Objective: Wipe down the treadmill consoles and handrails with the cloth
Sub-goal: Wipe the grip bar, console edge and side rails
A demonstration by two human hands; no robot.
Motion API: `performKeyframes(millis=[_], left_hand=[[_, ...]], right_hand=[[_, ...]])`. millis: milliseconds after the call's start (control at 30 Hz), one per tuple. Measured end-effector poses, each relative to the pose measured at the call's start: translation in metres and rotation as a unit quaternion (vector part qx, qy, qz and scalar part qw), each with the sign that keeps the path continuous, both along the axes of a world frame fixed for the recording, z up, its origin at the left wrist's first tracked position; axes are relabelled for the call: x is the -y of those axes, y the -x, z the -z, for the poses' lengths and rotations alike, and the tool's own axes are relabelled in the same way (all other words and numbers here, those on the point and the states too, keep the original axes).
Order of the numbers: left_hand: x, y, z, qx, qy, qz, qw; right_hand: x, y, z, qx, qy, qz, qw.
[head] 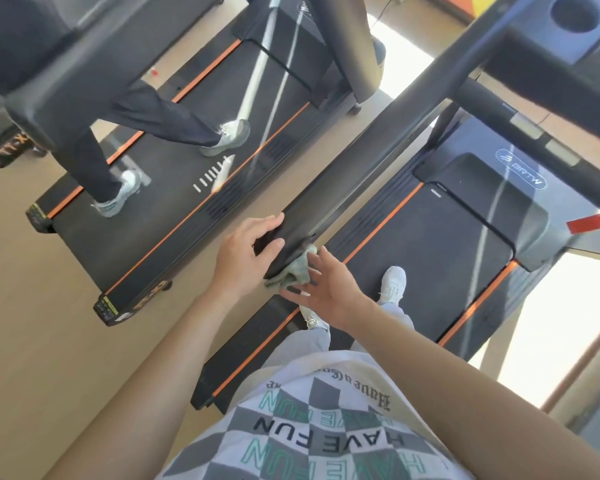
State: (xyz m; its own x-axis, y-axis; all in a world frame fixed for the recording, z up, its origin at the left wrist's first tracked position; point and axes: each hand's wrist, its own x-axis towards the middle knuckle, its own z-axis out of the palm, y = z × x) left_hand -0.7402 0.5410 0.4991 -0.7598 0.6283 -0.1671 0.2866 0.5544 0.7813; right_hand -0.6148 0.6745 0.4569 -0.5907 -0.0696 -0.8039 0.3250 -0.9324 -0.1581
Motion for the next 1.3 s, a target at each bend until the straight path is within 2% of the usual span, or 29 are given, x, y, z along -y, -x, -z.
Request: performKeyframes(millis=[133,267,633,1033,1200,1300], left_hand=[[0.0,-0.003,-0.001,0.008,-0.006,-0.012,1.0],[-0.001,-0.002,-0.002,0.023,-0.015,-0.027,0.999],[-0.009,-0.011,-0.008,0.028,0.015,-0.065,0.997],[-0.019,-0.028,-0.01,0.032,0.002,-0.135,0.99],[-0.022,-0.031,-0.013,0.045,0.01,-0.149,0.988],[-0.024,-0.032,-0.012,0.047,0.014,-0.153,0.987]], right_hand=[[0.006,0.0,0.015,-0.007,0.091,0.002,0.996],[0.001,0.01,0.02,-0.012,0.139,0.007,0.99],[-0.092,0.023,0.017,-0.035,0.103,0.045,0.993],[-0.035,0.021,0.011,-0.006,0.164,-0.076,0.984],[-0.049,0.027,0.008,0.016,0.189,-0.064,0.98],[-0.076,0.028,0.007,0.015,0.169,-0.049,0.984]])
